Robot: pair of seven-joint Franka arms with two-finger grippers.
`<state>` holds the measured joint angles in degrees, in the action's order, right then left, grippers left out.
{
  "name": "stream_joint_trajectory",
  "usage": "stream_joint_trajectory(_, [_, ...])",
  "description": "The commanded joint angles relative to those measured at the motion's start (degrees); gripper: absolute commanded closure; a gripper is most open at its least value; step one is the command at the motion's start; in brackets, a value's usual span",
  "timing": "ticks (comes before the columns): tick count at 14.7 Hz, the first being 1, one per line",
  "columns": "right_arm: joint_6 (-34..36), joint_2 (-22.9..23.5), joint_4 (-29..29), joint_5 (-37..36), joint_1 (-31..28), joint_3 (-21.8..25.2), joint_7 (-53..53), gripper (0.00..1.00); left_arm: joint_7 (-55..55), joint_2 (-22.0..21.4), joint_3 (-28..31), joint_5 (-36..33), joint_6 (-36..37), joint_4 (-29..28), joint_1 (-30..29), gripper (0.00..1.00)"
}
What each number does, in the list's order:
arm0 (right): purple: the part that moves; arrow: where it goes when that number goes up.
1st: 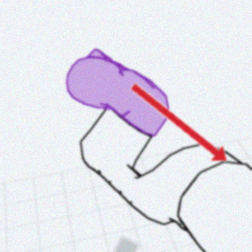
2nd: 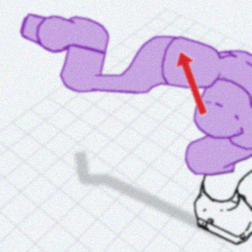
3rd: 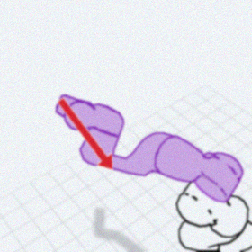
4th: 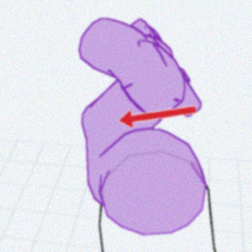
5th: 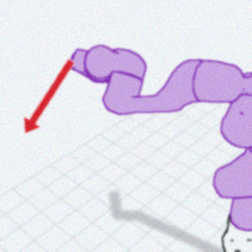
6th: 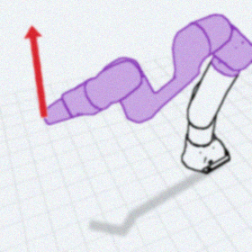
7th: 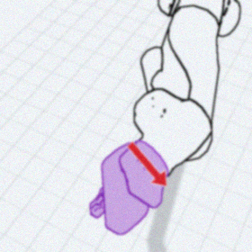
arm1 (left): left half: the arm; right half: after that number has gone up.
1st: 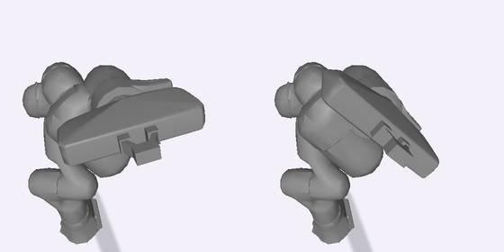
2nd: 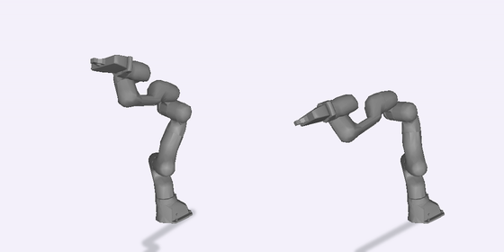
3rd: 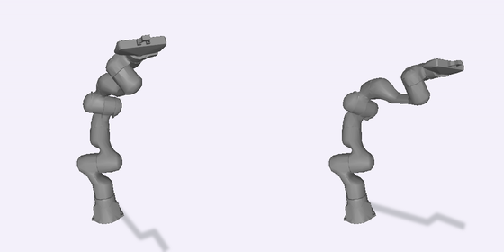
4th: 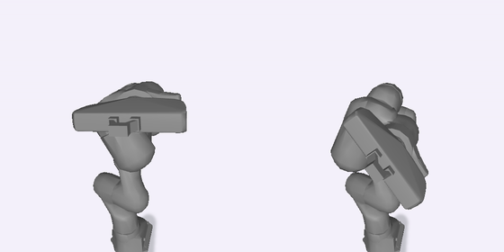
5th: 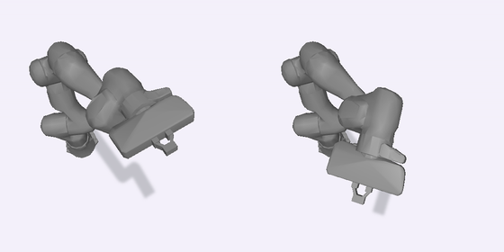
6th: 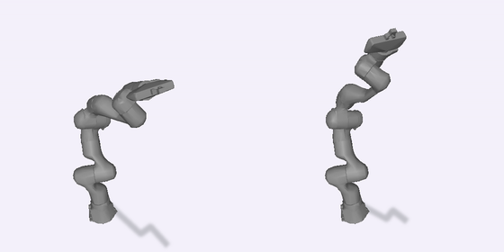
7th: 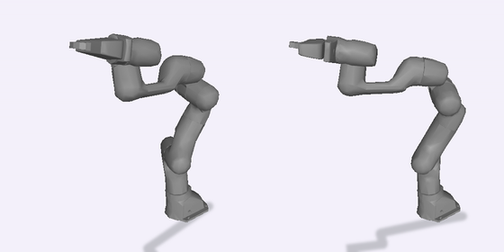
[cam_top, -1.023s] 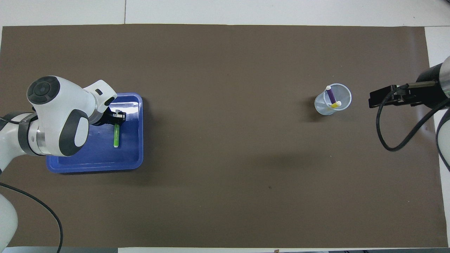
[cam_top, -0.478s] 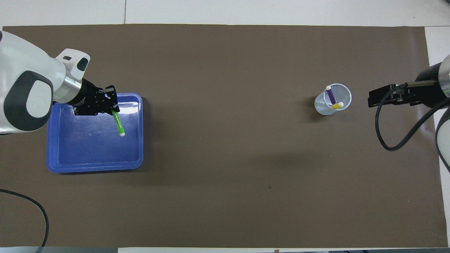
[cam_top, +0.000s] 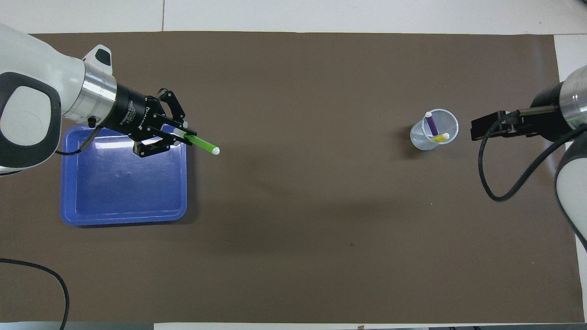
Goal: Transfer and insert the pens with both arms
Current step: 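Lift the green pen and move it toward the right gripper, then grasp the green pen with the right gripper and open the left gripper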
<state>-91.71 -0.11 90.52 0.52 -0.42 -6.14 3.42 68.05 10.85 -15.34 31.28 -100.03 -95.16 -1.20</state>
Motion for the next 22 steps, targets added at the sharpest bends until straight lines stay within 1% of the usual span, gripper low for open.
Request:
stream_joint_trajectory(1, [0.22, 0.73, -1.22, 0.00, 1.56, 1.13, 3.60, 0.00, 12.85, -0.57, -1.62, 7.27, -3.04, -0.98, 1.11, 1.00])
stream_joint_trajectory(2, [0.22, 0.64, -1.14, 0.09, 1.56, 1.05, 4.57, 0.00, 17.16, -0.74, -1.71, 10.96, -6.72, -1.68, 1.63, 1.00])
stream_joint_trajectory(4, [-0.04, 0.64, -1.14, 1.93, 2.70, 1.13, 6.85, 0.00, 23.24, -0.92, -1.89, 14.50, -13.40, -3.44, 5.22, 1.00])
stream_joint_trajectory(5, [-0.74, 0.64, -1.05, 2.63, 2.61, 1.13, 8.52, 0.00, 24.05, -1.61, -1.89, 16.68, -16.91, -5.10, 7.16, 1.00])
stream_joint_trajectory(6, [-1.18, 0.64, -0.87, 3.77, 2.61, 0.96, 10.02, 0.00, 23.97, -2.67, -1.98, 21.32, -20.60, -7.99, 8.31, 1.00])
stream_joint_trajectory(7, [-1.45, 0.64, -0.79, 6.13, 2.53, 0.70, 12.03, 0.00, 23.10, -4.16, -2.24, 27.54, -24.73, -11.59, 9.10, 1.00])
stream_joint_trajectory(8, [-1.97, 0.64, -0.87, 9.20, 2.52, 0.52, 14.58, 0.00, 21.87, -5.04, -2.24, 31.17, -27.64, -13.28, 11.11, 1.00])
stream_joint_trajectory(9, [-3.46, 0.64, -0.70, 12.63, 2.52, -0.09, 17.13, 0.00, 21.69, -5.57, -2.24, 32.77, -30.63, -14.69, 13.74, 1.00])
stream_joint_trajectory(10, [-4.95, 0.55, -0.44, 15.53, 2.52, -1.49, 19.41, 0.00, 21.60, -6.10, -2.33, 34.53, -33.88, -16.35, 15.07, 1.00])
stream_joint_trajectory(11, [-6.44, 0.55, -0.17, 17.65, 2.52, -2.90, 21.44, 0.00, 21.16, -6.45, -2.33, 38.20, -37.56, -17.50, 17.61, 1.00])
stream_joint_trajectory(14, [-11.89, 0.20, 1.93, 21.61, 2.26, -6.59, 24.62, 0.00, 17.83, -7.94, -2.24, 44.90, -41.98, -20.14, 22.71, 1.00])
stream_joint_trajectory(16, [-14.80, 0.37, 3.34, 22.42, 2.17, -8.44, 24.88, 0.00, 14.58, -8.65, -2.33, 49.11, -46.28, -22.16, 25.44, 1.00])
stream_joint_trajectory(19, [-15.77, 0.90, 4.83, 22.33, 2.17, -9.94, 24.80, 0.01, 8.52, -10.40, -2.24, 58.51, -47.27, -24.62, 26.07, 1.00])
stream_joint_trajectory(20, [-15.69, 0.55, 5.36, 22.33, 2.26, -10.38, 24.80, 0.03, 7.63, -10.58, -2.24, 60.02, -47.44, -25.15, 26.25, 1.00])
stream_joint_trajectory(22, [-16.30, -0.67, 8.25, 22.24, 2.17, -10.38, 23.75, 0.04, 7.53, -10.59, -2.24, 60.47, -47.53, -25.25, 26.25, 1.00])
